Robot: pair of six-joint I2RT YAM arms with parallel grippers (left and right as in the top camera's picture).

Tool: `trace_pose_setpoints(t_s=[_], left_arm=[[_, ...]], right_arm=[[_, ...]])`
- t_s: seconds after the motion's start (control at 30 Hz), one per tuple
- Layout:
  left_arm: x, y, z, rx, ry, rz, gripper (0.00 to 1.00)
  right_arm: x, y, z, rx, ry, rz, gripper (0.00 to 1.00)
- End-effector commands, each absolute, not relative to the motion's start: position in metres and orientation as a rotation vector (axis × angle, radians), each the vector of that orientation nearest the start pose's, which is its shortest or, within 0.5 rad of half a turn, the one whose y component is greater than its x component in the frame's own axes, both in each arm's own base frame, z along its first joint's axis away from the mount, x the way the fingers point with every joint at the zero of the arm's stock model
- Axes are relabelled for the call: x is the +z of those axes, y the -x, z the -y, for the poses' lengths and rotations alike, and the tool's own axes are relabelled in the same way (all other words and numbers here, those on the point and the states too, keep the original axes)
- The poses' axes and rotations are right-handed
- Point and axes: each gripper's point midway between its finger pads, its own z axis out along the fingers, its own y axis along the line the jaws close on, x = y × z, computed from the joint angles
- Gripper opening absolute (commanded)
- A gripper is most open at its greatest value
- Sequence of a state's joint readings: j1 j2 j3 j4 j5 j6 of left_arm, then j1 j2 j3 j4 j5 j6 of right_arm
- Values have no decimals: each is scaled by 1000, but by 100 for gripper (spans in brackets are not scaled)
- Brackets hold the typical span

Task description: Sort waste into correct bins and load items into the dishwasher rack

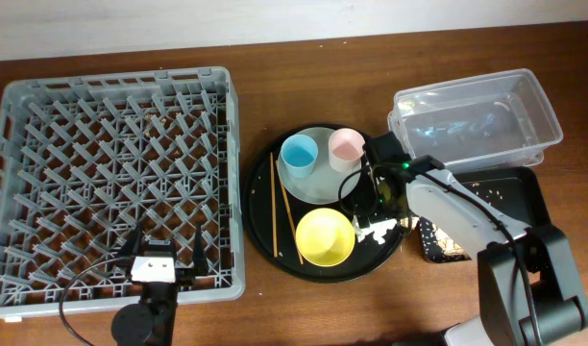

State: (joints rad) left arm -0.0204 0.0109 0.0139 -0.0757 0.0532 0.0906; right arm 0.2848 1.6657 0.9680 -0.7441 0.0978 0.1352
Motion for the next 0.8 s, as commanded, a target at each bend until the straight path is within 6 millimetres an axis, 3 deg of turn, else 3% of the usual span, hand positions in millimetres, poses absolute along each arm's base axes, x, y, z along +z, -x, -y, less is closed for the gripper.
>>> trace_pose_setpoints(t_s=[0.0, 0.03, 0.13, 0.17, 0.2, 0.27, 0.3, 0.33, 0.37, 0.4, 0.47, 0.57, 0.67, 0.7, 0.73, 0.77], left_arm=[[157, -245, 16, 14, -153, -1639, 99], [157, -245, 16, 14, -153, -1639, 99], [157, -245, 16, 14, -153, -1639, 99], [157, -245, 16, 14, -153, -1639, 99], [157, -245, 16, 14, -153, -1639, 99], [157, -245, 16, 14, -153, -1639, 99], [157, -245, 16, 14, -153, -1639, 99], [157, -245, 16, 14, -153, -1639, 99], [157, -245, 16, 14, -153, -1639, 99], [157, -245, 16, 14, -153, -1639, 99], [157, -245, 16, 14, -153, -1639, 99], [157, -245, 16, 14, -153, -1639, 99], [157, -245, 16, 14, -153, -1639, 99], [157, -245, 16, 14, -153, -1639, 99], [157, -245, 16, 14, -153, -1639, 99], [157, -245, 16, 14, -153, -1639, 99]], right_arm=[[8, -290, -67, -127, 224, -3019, 73], [8, -289, -67, -124, 224, -3024, 53], [10, -290, -67, -125, 225, -3025, 25], [15, -291, -68, -126, 226, -3030, 4], [35, -297, -70, -129, 227, -3038, 4], [101, -317, -76, -115, 222, -3016, 4], [124, -325, -78, -103, 196, -2988, 4], [165, -346, -78, -70, 119, -2903, 4], [188, -364, -70, -56, 29, -2829, 4], [207, -387, -44, -63, -149, -2730, 4], [201, -411, 9, -58, -455, -2631, 4], [160, -422, 68, -101, -652, -2606, 5], [131, -427, 82, -94, -706, -2636, 18], [125, -429, 80, -81, -704, -2650, 89], [125, -429, 79, -77, -701, -2651, 97], [134, -429, 80, -75, -700, -2631, 99]])
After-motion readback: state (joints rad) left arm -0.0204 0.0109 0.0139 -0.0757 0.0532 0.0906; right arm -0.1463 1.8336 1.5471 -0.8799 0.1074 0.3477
